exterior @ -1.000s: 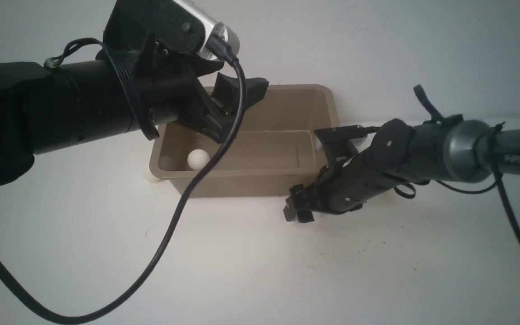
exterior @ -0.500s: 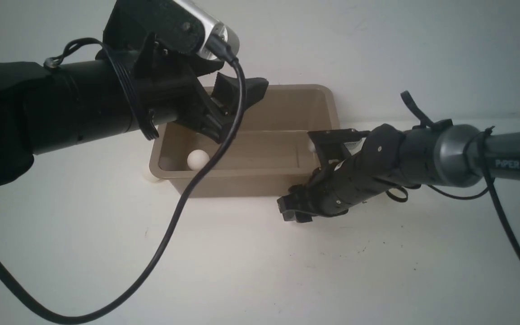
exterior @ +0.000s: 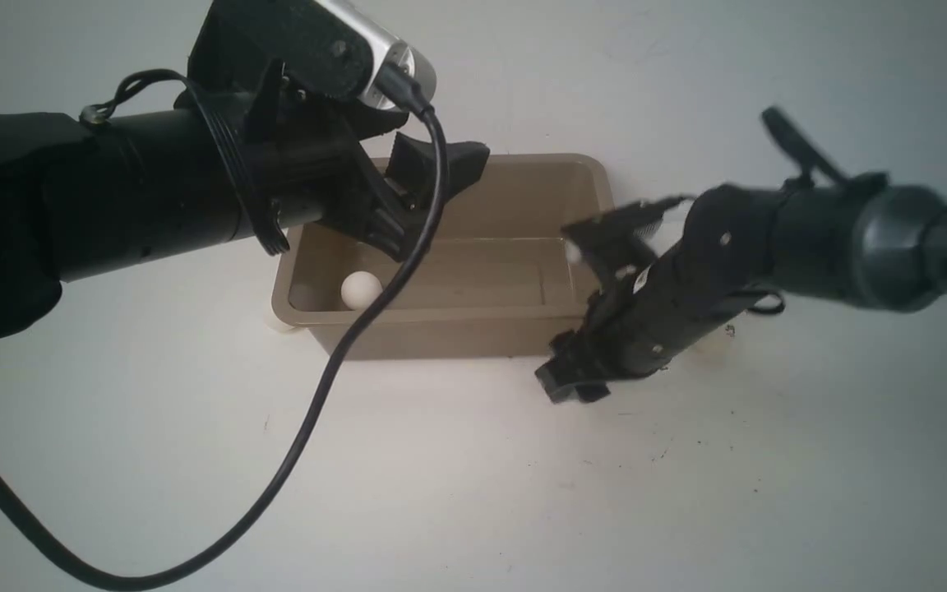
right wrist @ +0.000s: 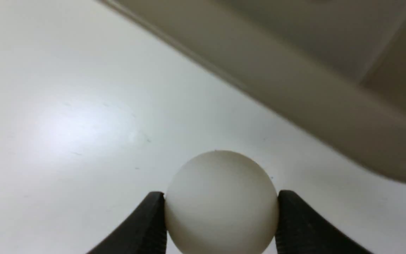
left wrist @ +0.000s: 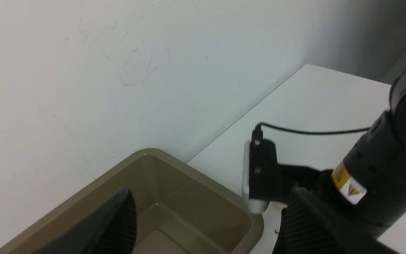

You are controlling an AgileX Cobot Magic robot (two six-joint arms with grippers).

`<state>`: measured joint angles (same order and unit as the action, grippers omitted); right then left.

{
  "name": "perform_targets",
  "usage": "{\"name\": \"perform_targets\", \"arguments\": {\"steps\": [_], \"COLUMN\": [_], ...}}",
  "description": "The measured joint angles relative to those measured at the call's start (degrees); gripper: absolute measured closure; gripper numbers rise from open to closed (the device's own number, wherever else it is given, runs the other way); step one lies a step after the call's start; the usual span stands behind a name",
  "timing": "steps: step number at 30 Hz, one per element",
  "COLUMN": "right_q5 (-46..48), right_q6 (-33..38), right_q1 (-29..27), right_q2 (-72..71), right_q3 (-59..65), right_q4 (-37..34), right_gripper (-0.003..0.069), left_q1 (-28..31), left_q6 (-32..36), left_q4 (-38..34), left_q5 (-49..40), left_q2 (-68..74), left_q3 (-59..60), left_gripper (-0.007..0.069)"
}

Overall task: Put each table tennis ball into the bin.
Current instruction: Use the right arm to clamp the table tennis ball closest to it, then use the right arm to put the table tennis ball into the box

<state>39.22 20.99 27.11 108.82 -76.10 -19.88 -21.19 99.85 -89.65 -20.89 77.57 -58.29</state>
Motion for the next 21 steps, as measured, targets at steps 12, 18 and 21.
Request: {"name": "perform_targets", "arguments": {"steps": [12, 18, 21], "right_q5": [-2.36, -10.64, -13.67], "right_q6": [1.18, 5.64, 8.07], "right_q1": [0.0, 0.0, 0.0], "right_q2": [-12.96, -8.6, -5.02], "right_q3": [0.0, 0.0, -0.7], "right_q4": [0.82, 0.82, 0.63], "right_gripper": [0.0298, 0.0298, 0.0298], "left_q1": [0.0, 0.0, 0.0], "left_q6": [0.0, 0.0, 0.0], "left_q4": [-1.19, -1.24, -1.24], "left_q5": [0.04, 0.04, 0.04], "left_q2": [0.0, 0.0, 0.0], "left_q3": [0.0, 0.0, 0.0], "left_gripper": [0.0111, 0.0111, 0.0111]}}
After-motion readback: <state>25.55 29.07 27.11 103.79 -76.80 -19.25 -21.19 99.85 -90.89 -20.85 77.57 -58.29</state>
